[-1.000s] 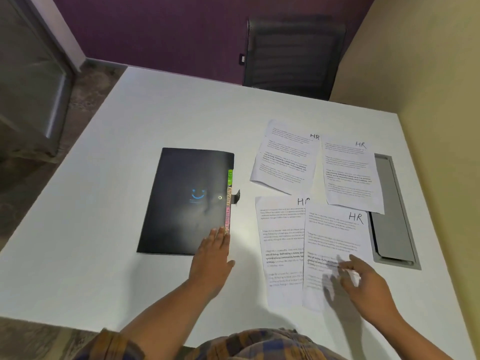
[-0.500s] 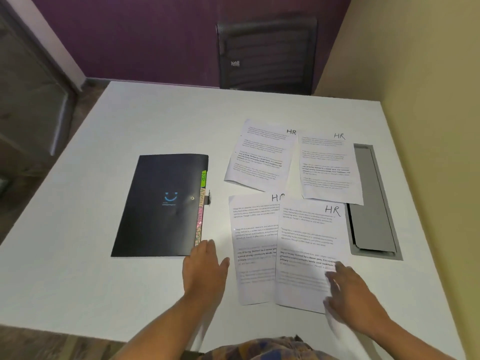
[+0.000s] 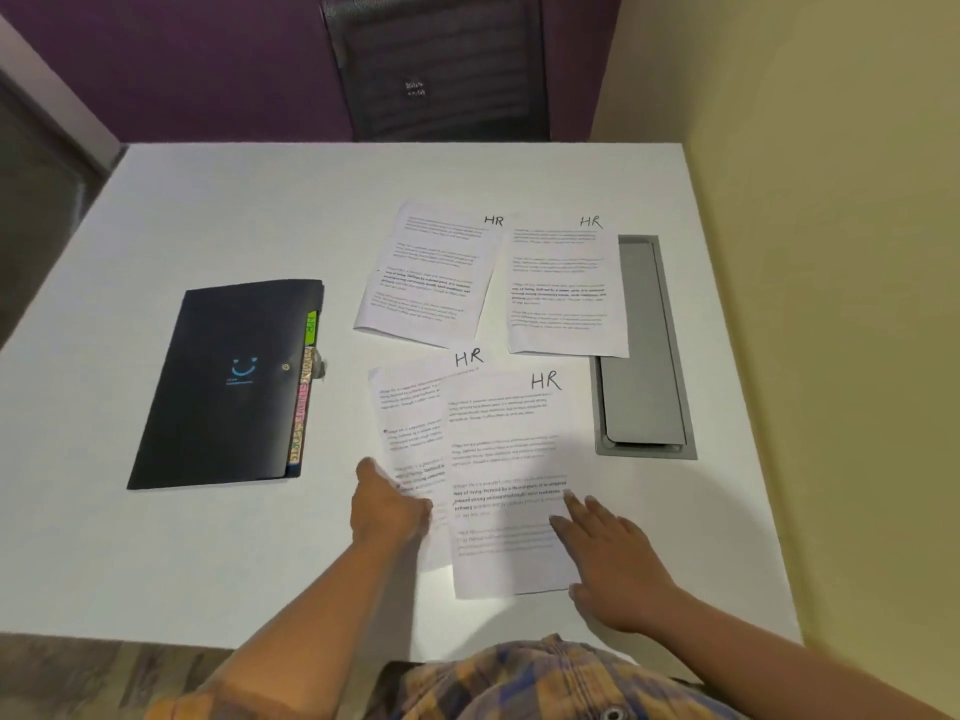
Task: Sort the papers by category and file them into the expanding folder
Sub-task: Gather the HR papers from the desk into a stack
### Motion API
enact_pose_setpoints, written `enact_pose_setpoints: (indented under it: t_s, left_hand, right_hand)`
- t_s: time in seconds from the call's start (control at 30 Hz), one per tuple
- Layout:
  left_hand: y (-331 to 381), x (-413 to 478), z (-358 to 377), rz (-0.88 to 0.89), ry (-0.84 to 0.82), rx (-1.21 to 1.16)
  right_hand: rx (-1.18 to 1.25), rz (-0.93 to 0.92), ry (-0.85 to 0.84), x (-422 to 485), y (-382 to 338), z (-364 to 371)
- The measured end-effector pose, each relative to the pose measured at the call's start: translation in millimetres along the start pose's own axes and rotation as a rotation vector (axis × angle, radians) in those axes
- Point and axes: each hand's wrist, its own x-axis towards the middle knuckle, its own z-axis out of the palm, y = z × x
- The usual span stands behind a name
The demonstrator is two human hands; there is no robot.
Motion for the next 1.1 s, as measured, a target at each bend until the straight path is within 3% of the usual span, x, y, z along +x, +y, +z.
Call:
enact_pose_setpoints:
  t_s: [0.17, 0.27, 0.37, 0.53, 0.63, 0.87, 1.1]
  left_hand:
    - [5, -18, 13, 0.041, -0.078, -0.132]
    - [15, -33, 14, 0.103, -0.083, -0.039]
    - [19, -41, 14, 0.074, -0.084, -0.105]
    - [16, -48, 8, 0.055, -0.224, -0.397]
    - [18, -52, 2, 0.066, -0.299, -0.491]
    - [22, -31, -31, 0.103, -0.181, -0.589]
    - [34, -3, -67, 0.124, -0.291, -0.581]
  right_hand:
    - [-0.048, -0.079, 0.006, -3, 5, -2]
    - [0.011, -0.116, 0.010, -1, 7, -6]
    - [0.281, -0.098, 0.074, 2, 15, -13]
    - [0.957, 0.274, 0.366, 7, 27, -33]
    - [1.201, 0.343, 0.321, 8, 28, -54]
    - [1.391, 0.442, 0.580, -9, 36, -79]
    - [1.571, 0.297, 0.585, -13, -13, -136]
